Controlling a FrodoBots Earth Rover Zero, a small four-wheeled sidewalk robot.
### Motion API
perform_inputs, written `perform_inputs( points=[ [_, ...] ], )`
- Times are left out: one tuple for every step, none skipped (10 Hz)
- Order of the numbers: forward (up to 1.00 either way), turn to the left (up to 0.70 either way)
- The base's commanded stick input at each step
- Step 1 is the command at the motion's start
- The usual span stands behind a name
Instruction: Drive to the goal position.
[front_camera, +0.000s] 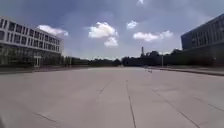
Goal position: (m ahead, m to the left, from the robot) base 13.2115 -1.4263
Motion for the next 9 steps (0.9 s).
perform_inputs(
  points=[
    [0.7,0.0],
    [0.7,0.0],
    [0.7,0.0],
    [0.7,0.0],
    [0.7,0.0],
    [0.7,0.0],
    [0.7,0.0],
    [0.7,0.0],
    [0.7,0.0]
  ],
)
